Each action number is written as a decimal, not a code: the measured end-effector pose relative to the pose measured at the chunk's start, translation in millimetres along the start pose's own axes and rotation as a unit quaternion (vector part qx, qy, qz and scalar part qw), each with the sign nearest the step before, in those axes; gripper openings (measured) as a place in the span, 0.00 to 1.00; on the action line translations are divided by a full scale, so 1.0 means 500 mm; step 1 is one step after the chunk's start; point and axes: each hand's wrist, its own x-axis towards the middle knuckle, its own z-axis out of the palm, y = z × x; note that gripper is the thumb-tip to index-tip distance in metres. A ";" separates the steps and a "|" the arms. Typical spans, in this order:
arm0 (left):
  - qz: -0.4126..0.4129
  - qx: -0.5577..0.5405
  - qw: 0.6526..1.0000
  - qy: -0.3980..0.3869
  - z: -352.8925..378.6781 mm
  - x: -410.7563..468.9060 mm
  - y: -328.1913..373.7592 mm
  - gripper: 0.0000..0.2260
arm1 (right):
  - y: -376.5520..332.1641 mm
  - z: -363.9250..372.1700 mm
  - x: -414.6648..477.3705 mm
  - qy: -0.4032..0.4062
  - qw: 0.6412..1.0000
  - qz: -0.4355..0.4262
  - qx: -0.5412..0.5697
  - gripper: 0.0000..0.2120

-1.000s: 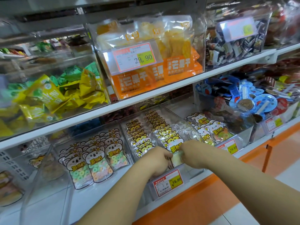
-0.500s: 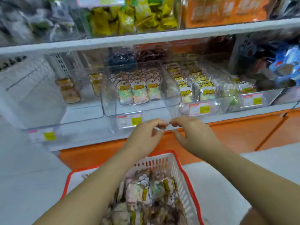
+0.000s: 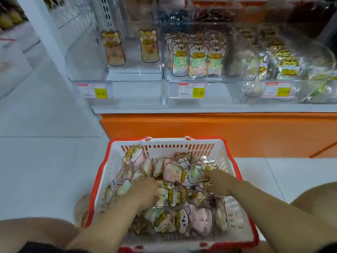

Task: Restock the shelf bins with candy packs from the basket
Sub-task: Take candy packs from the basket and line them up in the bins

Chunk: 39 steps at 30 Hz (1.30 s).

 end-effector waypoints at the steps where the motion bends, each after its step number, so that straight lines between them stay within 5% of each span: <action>1: 0.004 0.011 1.000 -0.011 0.009 0.004 -0.004 0.23 | 0.003 0.003 0.013 0.002 1.000 0.007 0.007 0.24; 10: -0.002 0.006 1.000 0.002 0.037 0.029 -0.047 0.29 | 0.022 0.052 0.120 0.075 0.995 0.053 -0.029 0.36; 18: -0.007 0.005 1.000 0.017 0.034 0.040 -0.040 0.24 | 0.043 0.077 0.141 0.069 0.993 0.090 -0.035 0.35; 29: -0.004 -0.052 0.999 0.007 0.025 0.055 -0.032 0.22 | 0.066 0.045 0.121 0.043 0.996 0.047 0.057 0.13; 32: 0.003 -0.099 0.994 0.043 0.005 0.056 -0.030 0.21 | 0.076 -0.008 0.106 0.025 0.991 0.026 0.132 0.17; 34: 0.017 -0.159 0.983 0.088 -0.019 0.056 -0.022 0.20 | 0.079 -0.057 0.087 0.015 0.980 0.014 0.198 0.31; 37: 0.032 -0.321 0.936 0.143 -0.073 0.052 -0.001 0.18 | 0.061 -0.117 0.041 -0.035 0.957 -0.029 0.286 0.38; 39: 0.033 -0.424 0.894 0.142 -0.106 0.043 0.010 0.20 | 0.036 -0.135 0.014 -0.080 0.907 -0.051 0.410 0.40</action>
